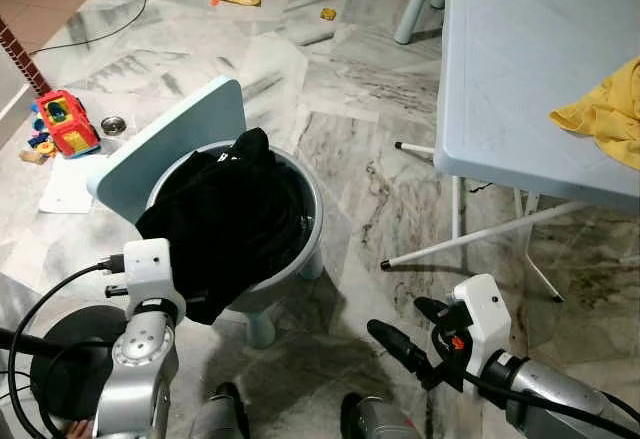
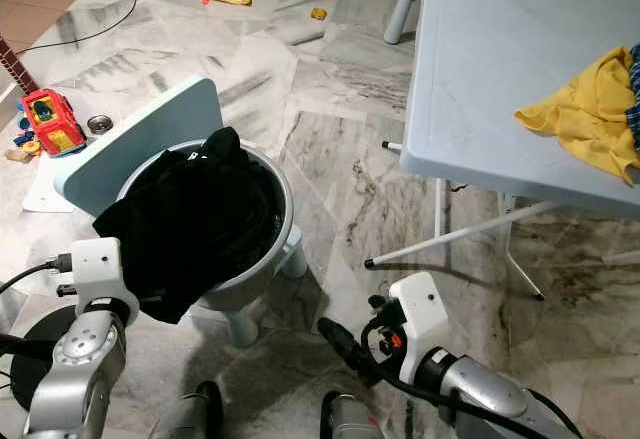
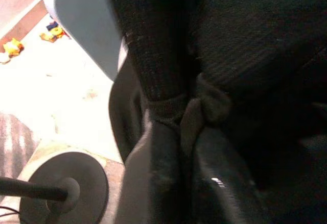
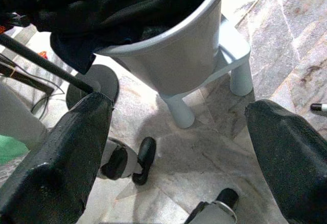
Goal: Hang hanger
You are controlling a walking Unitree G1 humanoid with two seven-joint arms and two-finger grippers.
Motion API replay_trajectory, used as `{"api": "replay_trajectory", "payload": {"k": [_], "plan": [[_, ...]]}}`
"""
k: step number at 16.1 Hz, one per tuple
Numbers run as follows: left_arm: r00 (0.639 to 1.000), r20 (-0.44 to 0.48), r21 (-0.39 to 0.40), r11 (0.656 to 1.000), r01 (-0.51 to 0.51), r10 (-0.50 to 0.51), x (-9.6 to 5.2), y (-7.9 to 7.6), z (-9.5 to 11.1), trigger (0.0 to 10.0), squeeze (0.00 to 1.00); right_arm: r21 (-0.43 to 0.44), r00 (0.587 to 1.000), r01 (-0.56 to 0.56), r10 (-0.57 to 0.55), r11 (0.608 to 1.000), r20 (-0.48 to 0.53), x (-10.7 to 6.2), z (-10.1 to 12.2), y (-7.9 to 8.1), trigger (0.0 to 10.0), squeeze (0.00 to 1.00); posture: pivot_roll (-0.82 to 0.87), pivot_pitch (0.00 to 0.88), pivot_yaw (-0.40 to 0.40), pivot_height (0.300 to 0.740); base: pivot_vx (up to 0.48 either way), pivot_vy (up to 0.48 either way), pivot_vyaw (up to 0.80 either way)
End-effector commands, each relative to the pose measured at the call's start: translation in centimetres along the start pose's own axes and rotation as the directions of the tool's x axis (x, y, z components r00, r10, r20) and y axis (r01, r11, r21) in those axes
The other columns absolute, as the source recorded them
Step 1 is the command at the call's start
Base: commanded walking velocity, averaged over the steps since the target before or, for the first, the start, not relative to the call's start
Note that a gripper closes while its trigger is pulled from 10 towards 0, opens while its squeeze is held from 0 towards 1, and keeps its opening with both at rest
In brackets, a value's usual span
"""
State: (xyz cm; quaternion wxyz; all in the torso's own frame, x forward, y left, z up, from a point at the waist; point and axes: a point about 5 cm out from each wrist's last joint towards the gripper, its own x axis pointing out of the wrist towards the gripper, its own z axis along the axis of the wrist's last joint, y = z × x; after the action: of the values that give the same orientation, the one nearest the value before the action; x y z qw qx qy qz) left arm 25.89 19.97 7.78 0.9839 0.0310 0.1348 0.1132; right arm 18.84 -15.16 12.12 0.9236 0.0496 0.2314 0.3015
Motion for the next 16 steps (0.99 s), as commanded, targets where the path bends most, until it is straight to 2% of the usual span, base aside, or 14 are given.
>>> {"api": "replay_trajectory", "payload": {"k": [1,2,5,8,11,16], "plan": [[0.999,-0.034,0.015,1.000,-0.006,0.007,-0.5,-0.2,-0.7,10.0,1.00,0.000,1.000,0.008,-0.008,1.000,-0.013,-0.1,-0.3,-0.2,10.0,0.00,-0.16,0.213,-0.073,0.740,0.000,0.000,0.00],[0.999,-0.052,0.002,1.000,-0.014,0.014,-1.2,-0.8,-0.9,10.0,1.00,-0.006,1.000,0.009,-0.009,1.000,-0.011,0.0,-0.2,-0.3,10.0,0.00,-0.16,0.210,-0.075,0.740,0.000,0.000,0.00],[0.998,-0.069,0.007,1.000,0.007,-0.006,-2.3,-1.4,-1.3,10.0,1.00,-0.014,1.000,0.012,-0.012,1.000,-0.009,0.2,-0.1,-0.5,10.0,0.00,-0.16,0.208,-0.079,0.740,0.000,0.000,0.00],[0.997,-0.071,0.033,0.999,0.005,-0.003,-3.3,-1.3,-1.5,10.0,1.00,-0.019,1.000,0.011,-0.011,1.000,-0.006,0.4,0.0,-0.6,10.0,0.00,-0.16,0.205,-0.079,0.740,0.000,0.000,0.00],[0.999,0.037,0.160,0.987,0.017,-0.024,-3.7,-1.4,0.0,10.0,1.00,-0.022,1.000,0.008,-0.008,1.000,-0.007,0.5,-0.1,-0.5,10.0,0.00,-0.16,0.205,-0.079,0.740,0.000,0.000,0.00],[0.991,0.132,0.178,0.984,-0.006,-0.017,-3.6,-1.5,2.2,10.0,1.00,-0.027,1.000,0.014,-0.015,1.000,-0.003,0.6,0.0,-0.6,10.0,0.00,-0.16,0.206,-0.079,0.740,0.000,0.000,0.00]]}}
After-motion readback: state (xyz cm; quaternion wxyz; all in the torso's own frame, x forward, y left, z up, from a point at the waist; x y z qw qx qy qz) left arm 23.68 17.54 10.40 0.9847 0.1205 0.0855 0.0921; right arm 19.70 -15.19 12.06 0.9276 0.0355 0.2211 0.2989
